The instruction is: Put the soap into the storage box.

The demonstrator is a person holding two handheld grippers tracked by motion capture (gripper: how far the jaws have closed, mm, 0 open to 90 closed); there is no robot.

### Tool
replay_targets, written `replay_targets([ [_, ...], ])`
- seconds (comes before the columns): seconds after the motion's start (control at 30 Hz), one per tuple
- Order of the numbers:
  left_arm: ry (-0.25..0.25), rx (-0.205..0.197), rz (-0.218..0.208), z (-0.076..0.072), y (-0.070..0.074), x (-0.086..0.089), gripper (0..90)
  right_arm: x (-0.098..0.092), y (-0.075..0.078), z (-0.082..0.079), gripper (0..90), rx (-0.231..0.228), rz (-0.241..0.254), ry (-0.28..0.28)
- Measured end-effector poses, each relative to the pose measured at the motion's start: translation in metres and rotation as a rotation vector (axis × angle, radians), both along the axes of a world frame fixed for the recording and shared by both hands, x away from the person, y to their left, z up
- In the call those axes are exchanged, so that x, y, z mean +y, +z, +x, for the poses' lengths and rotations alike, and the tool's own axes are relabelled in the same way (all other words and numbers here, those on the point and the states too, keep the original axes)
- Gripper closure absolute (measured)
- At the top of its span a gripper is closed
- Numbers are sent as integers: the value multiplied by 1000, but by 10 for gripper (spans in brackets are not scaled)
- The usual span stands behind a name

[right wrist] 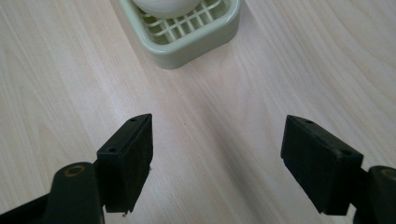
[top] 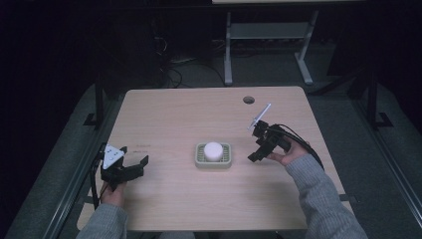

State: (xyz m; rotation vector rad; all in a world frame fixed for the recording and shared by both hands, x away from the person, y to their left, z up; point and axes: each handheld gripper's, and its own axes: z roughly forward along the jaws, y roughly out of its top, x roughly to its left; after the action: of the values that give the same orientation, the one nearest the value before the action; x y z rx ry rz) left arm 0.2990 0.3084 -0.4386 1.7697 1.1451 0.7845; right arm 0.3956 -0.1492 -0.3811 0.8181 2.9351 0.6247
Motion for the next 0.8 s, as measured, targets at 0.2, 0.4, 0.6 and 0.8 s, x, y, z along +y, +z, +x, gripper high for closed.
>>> replay_targets([
  [0.2,-1,-1,0,0,0,0,129,-7,-1,-4,247,-2,2,-10],
  [0.4,-3,0,0,0,0,-1,129,-16,-4,-7,247,2,-3,-27],
  [0.6,-3,2,2,0,0,-1,129,-25,-8,-12,247,6,-7,-41],
  [0.8,-3,0,1,0,0,-1,129,-32,-12,-16,247,11,-9,-49],
])
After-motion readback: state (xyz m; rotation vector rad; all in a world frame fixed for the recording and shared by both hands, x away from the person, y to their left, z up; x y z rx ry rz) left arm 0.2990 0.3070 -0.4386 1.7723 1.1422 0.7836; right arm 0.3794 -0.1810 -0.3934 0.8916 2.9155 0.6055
